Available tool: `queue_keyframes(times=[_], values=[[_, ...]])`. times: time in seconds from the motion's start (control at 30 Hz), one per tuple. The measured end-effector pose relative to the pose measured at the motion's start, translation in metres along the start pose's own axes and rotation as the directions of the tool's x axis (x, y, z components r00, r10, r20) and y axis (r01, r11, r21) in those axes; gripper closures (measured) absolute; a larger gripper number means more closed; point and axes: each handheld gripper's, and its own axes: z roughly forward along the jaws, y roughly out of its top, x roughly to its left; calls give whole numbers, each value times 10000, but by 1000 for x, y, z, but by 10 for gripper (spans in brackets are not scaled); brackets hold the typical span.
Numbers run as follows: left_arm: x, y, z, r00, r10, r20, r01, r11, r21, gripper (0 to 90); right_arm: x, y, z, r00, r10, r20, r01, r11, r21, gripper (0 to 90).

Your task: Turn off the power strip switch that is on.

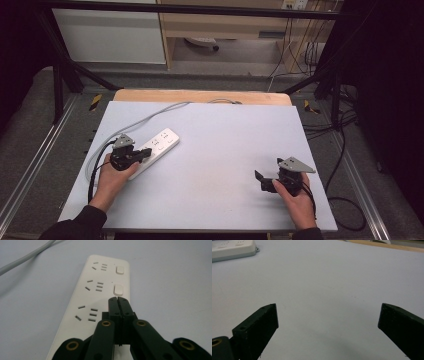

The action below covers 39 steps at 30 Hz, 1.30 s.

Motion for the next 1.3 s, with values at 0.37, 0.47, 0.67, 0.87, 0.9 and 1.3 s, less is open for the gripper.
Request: queue_keyframes(times=[0.37,0.47,0.67,0.87,0.9,1.3], values=[[0,-1,2,9999,84,-72,-83,9999,92,900,0,0,0,10000,-6,8,6,10000,-1,33],[0,-1,3,9999,111,-77,-110,9998,140,900,-1,0,0,10000,5,15,-5,10000,2,33],[1,-1,4,9999,112,-70,-111,9998,136,900,0,0,0,10000,-1,9,0,10000,8,33],[1,-1,4,9999,95,-44,-94,9999,129,900,0,0,0,10000,3,9,-3,10000,11,33],[1,-1,4,10000,79,-26,-79,9999,124,900,0,0,0,10000,-3,6,3,10000,12,33],[-1,-1,5,9998,194,-79,-193,9997,166,900,0,0,0,10000,3,10,-3,10000,15,33]])
